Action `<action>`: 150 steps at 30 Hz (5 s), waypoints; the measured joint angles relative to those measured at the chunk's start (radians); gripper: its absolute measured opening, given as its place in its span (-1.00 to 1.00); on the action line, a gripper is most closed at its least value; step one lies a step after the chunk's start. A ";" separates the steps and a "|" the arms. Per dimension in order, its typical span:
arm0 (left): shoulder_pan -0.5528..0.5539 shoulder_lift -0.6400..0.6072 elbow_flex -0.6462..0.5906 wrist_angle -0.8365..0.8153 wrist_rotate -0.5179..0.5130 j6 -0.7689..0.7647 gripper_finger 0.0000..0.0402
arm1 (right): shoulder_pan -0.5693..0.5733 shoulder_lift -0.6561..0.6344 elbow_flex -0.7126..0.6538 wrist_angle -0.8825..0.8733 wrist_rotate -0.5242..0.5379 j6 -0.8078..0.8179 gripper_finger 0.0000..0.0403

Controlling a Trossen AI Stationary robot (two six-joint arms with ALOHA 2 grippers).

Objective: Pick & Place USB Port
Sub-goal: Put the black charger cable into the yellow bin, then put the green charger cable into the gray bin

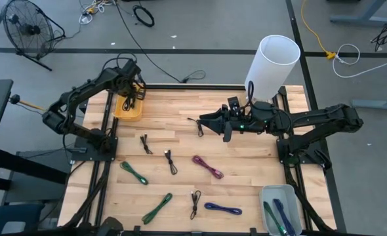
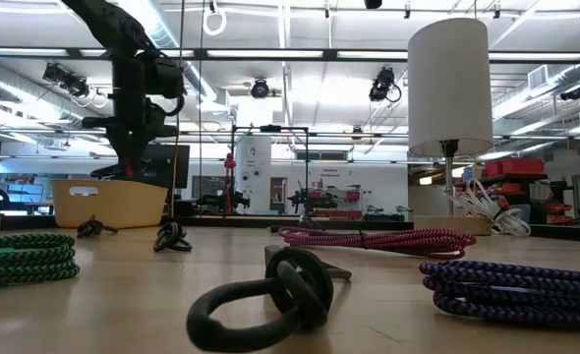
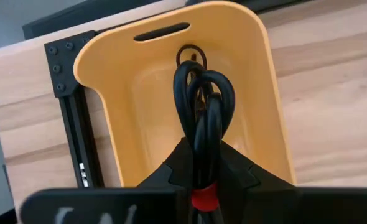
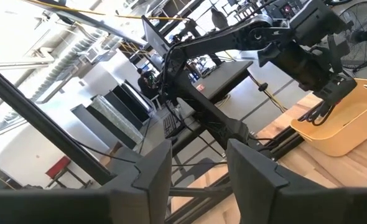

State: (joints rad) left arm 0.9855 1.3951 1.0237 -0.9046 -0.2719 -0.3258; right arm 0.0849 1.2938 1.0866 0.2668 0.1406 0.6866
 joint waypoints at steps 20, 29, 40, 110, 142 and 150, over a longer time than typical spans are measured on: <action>-0.002 -0.002 0.000 0.006 0.024 0.006 0.37 | 0.000 0.000 0.000 0.000 0.000 -0.015 -0.24; -0.024 -0.021 0.000 -0.012 0.270 0.149 0.29 | -0.003 0.000 0.000 -0.002 0.000 -0.017 -0.24; -0.099 -0.226 0.024 -0.026 0.613 0.218 0.29 | -0.017 0.000 0.000 -0.017 0.000 -0.017 -0.24; -1.592 0.091 -0.308 0.139 0.270 0.209 0.23 | -0.018 0.000 0.000 -0.052 -0.079 0.003 -0.24; -1.350 -0.265 0.098 -0.020 0.164 -0.067 -0.88 | -0.018 0.000 0.000 -0.075 -0.081 0.008 -0.24; -1.251 -0.581 0.115 0.431 -0.210 -0.057 -0.88 | -0.018 0.000 0.000 -0.075 -0.081 -0.018 -0.24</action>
State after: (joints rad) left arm -0.2653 0.8138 1.1385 -0.4737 -0.4821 -0.3831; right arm 0.0669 1.2942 1.0866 0.1917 0.0594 0.6684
